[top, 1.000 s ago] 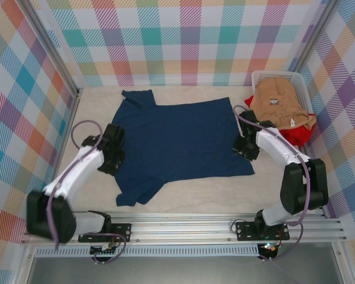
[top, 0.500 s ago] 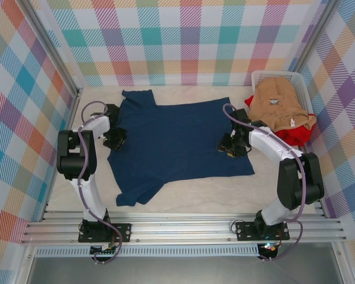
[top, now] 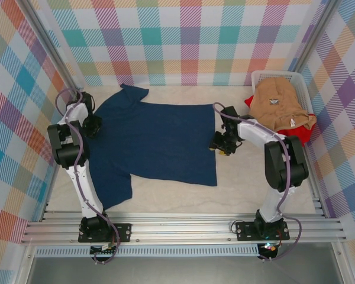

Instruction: Fold and stack the t-shirts

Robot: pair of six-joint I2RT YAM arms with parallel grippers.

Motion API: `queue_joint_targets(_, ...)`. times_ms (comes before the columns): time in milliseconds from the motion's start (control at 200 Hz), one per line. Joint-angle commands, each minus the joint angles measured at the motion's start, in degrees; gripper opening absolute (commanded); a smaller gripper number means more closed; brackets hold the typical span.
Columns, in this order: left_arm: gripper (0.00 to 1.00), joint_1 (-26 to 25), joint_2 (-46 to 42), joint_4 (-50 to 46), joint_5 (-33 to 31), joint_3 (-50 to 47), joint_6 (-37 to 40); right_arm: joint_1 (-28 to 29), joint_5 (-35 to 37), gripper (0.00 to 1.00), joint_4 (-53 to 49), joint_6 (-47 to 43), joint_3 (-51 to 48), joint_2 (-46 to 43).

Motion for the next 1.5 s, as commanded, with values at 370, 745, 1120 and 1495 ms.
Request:
queue_joint_targets(370, 0.49, -3.3, -4.0, 12.7, 2.8, -3.0, -1.3, 2.6, 0.2, 0.44, 1.2, 2.8, 9.6, 8.8)
queue_joint_targets(745, 0.42, -2.3, 11.7, 8.4, 0.1, 13.5, -4.6, 3.8, -1.5, 0.43, 2.0, 3.2, 11.9, 11.3)
queue_joint_targets(1120, 0.36, 5.8, 2.5, 9.2, -3.3, -6.0, -5.7, 4.1, -3.1, 0.44, -0.5, 2.7, 18.3, 16.4)
queue_joint_targets(1495, 0.59, 1.1, -1.2, 6.8, 2.4, 4.0, -1.4, 4.2, -3.5, 0.43, 1.3, 2.8, 25.1, 21.0)
